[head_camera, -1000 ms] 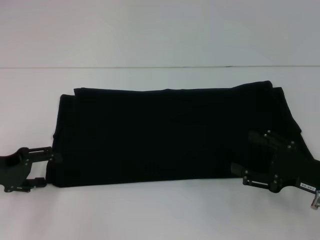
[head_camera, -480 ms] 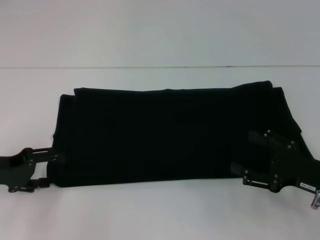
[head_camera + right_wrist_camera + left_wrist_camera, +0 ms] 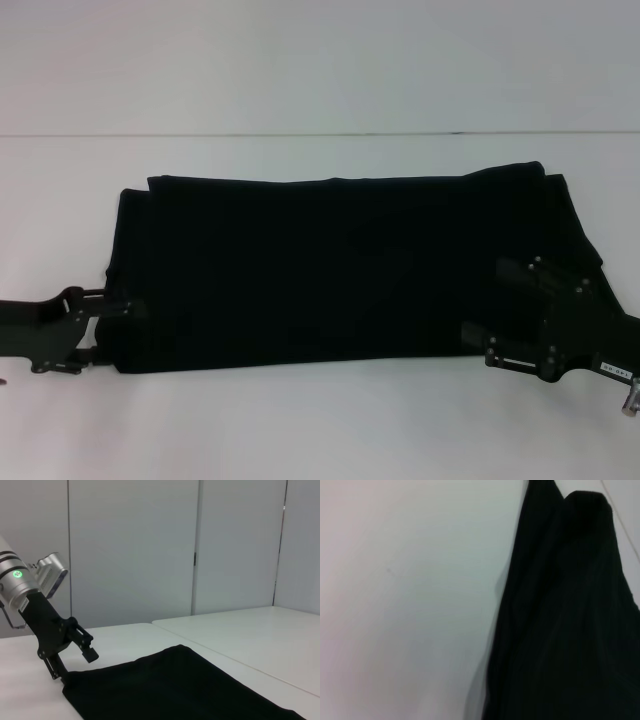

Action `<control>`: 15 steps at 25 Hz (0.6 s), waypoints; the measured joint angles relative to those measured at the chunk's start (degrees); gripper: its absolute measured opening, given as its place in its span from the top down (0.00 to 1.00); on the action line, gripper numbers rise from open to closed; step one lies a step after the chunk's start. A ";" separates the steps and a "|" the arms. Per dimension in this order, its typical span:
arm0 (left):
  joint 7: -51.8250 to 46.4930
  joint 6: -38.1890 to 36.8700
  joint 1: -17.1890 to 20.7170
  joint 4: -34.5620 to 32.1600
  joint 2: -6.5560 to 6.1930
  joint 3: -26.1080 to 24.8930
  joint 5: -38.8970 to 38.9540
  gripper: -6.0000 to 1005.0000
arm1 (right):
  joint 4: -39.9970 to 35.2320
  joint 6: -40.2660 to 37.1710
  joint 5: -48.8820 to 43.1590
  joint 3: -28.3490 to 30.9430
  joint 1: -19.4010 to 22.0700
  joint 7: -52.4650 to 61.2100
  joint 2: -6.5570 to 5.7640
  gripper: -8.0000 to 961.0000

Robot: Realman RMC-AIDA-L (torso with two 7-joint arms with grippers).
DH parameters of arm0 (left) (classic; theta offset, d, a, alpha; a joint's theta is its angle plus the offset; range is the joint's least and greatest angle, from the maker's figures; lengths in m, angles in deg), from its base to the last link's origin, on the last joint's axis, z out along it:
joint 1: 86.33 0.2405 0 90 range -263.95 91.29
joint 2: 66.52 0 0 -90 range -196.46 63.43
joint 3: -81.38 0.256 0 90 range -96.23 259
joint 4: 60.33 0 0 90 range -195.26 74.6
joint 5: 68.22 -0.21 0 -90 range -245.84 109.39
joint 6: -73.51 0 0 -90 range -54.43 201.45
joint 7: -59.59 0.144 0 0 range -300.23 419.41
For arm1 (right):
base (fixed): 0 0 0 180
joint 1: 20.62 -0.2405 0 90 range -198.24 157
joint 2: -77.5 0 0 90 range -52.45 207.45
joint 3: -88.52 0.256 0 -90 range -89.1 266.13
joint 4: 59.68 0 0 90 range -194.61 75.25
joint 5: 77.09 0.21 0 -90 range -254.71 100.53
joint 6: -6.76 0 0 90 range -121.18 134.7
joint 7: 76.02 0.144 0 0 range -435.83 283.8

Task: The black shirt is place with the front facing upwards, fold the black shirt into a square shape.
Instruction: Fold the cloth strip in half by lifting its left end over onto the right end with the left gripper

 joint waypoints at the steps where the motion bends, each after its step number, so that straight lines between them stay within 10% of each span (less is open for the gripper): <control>1: -0.10 0.11 0.00 0.00 -0.01 0.29 0.00 0.10 | 0.00 -0.01 0.01 0.00 0.00 0.01 0.00 0.02; 15: -0.03 0.01 -0.99 0.01 0.28 0.56 0.18 0.10 | 0.00 -0.16 0.13 0.00 0.01 0.05 0.00 0.02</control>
